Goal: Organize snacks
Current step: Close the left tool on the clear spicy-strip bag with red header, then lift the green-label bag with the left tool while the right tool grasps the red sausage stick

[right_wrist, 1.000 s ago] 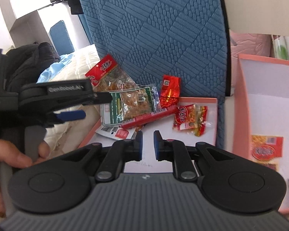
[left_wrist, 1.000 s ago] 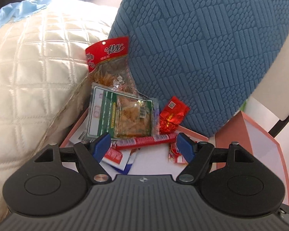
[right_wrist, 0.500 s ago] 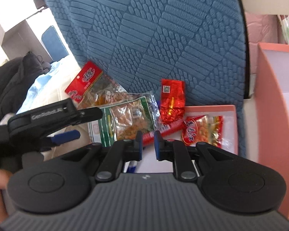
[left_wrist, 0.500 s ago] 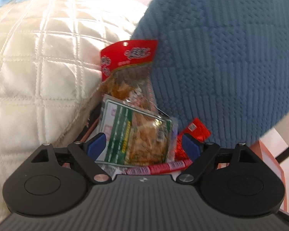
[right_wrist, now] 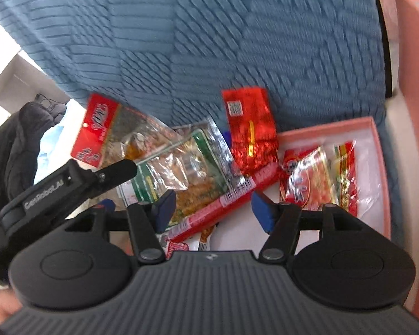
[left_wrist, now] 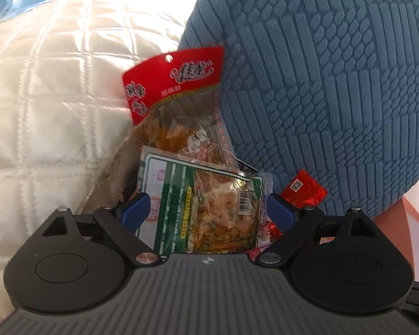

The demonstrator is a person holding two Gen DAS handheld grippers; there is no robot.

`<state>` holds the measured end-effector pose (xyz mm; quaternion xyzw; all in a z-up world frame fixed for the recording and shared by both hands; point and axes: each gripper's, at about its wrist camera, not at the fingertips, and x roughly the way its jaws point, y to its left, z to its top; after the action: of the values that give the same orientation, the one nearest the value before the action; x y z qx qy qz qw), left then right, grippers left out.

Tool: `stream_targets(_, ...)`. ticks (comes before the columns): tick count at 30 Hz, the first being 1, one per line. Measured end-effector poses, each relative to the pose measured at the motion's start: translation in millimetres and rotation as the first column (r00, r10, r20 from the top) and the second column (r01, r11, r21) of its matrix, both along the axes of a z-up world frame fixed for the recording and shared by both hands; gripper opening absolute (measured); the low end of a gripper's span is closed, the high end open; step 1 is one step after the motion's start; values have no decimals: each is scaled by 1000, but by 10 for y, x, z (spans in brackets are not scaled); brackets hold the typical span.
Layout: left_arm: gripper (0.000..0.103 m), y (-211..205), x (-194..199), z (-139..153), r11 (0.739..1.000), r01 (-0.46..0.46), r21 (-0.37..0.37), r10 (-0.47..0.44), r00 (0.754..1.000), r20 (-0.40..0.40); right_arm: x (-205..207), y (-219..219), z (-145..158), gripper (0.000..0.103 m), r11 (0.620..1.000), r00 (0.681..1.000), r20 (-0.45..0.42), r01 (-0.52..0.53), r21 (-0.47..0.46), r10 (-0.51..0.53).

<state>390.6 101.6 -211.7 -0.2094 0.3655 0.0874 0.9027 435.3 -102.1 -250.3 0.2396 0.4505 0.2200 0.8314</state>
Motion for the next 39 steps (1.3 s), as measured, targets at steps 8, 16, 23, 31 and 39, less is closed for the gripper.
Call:
stream_targets(8,93,191,190,-329,982,-42,-182,21,993,-112,148,133,-205,52,1000,999,-41,-15,-28,14)
stream_targets(16,93,276,175,-409,971,-69,-230,40,991,-127,275,222,-386,49,1000,998,-66,1,-14,-2)
stream_targets(23,96,165,230,-469,976,-36,-216,8,991,-130,126,205,-200,27,996,1000,-7,-20,-90,20)
stream_targets(31,101,-95,441,-544,995,19,-99,-32,991,-130,4,186,-63,25,980,995,80,-42,-194,59)
stream_targets(39,103,-487,672,-635,993,85,82,-69,982,-176,63,167,-194,25,975,998,34,-36,-217,45)
